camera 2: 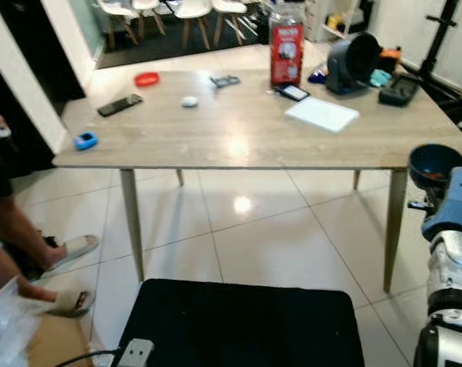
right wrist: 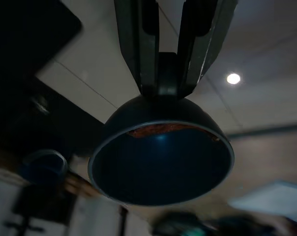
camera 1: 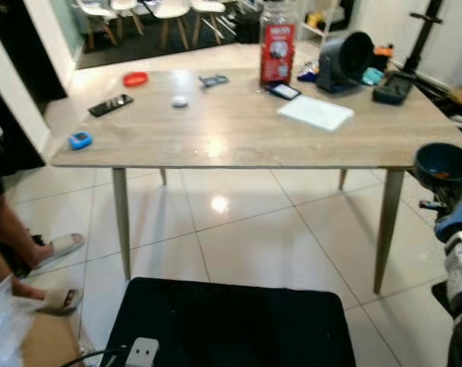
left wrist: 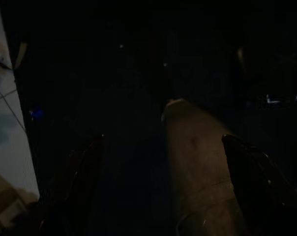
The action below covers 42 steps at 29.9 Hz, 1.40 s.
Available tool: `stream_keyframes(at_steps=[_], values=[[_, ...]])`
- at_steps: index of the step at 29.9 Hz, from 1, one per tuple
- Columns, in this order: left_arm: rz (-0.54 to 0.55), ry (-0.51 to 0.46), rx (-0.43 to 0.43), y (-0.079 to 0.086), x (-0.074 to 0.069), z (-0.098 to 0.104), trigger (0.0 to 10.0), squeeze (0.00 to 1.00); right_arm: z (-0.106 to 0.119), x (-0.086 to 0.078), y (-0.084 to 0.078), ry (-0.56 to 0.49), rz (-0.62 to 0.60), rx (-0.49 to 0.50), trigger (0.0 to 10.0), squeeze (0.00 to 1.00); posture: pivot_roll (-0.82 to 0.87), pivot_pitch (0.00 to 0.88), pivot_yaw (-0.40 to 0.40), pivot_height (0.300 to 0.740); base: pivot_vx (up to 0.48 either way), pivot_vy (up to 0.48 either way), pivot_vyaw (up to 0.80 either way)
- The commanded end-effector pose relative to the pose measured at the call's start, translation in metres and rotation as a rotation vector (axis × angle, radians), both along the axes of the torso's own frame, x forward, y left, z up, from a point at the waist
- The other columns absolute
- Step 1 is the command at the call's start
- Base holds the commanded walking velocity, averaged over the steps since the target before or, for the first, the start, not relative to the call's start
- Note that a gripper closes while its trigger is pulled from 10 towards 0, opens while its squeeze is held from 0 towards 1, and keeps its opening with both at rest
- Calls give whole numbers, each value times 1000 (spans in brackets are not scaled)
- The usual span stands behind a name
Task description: Restocking fridge
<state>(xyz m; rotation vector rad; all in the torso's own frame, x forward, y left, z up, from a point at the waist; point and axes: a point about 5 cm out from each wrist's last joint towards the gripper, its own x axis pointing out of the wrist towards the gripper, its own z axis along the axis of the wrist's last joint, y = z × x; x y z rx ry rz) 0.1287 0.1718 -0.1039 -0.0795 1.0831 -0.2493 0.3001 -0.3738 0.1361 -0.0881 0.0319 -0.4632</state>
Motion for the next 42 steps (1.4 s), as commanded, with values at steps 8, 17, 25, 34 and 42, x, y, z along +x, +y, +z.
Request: stream_keyframes(at_steps=[8, 17, 25, 34, 42], values=[[-14, 10, 15, 4, -2, 0, 10000, 0, -32, -27, -15, 140, -143, 1, 10000, 0, -47, 0, 98, 740, 0, 0, -800], [-23, 5, 16, 3, -1, 0, 10000, 0, -93, -46, 20, 274, -86, 114, 10000, 0, -49, 0, 93, 740, 0, 0, -800], [-34, 7, 26, 5, -1, 0, 10000, 0, -124, -50, 57, 336, 40, 200, 10000, 0, -52, 0, 97, 740, 0, 0, -800], [-46, 4, 33, 4, 1, 1, 10000, 0, -142, -51, 91, 378, 170, 251, 10000, 0, -54, 0, 102, 740, 0, 0, -800], [-43, 5, 33, 4, 2, 1, 10000, 0, -145, -45, 113, 366, 290, 282, 10000, 0, -52, 0, 103, 740, 0, 0, -800]])
